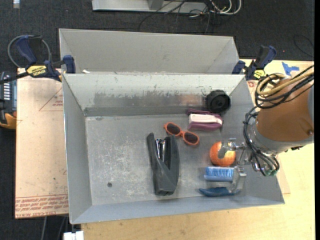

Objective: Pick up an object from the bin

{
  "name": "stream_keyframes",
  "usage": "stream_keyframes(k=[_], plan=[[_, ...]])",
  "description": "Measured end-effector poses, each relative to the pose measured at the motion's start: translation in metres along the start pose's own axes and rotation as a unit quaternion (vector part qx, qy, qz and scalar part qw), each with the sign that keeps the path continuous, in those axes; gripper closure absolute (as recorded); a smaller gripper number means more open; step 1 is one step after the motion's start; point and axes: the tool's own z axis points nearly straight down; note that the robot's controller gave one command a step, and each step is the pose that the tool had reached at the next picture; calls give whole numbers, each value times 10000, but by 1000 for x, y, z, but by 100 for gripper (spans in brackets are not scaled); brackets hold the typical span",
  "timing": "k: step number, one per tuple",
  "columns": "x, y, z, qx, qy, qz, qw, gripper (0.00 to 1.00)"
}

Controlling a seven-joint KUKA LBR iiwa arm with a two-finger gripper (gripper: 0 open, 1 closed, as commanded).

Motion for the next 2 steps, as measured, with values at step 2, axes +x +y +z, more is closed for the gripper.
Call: stream_keyframes(k=[2], plan=[[4, 8, 73, 6, -103, 218, 9997, 0]])
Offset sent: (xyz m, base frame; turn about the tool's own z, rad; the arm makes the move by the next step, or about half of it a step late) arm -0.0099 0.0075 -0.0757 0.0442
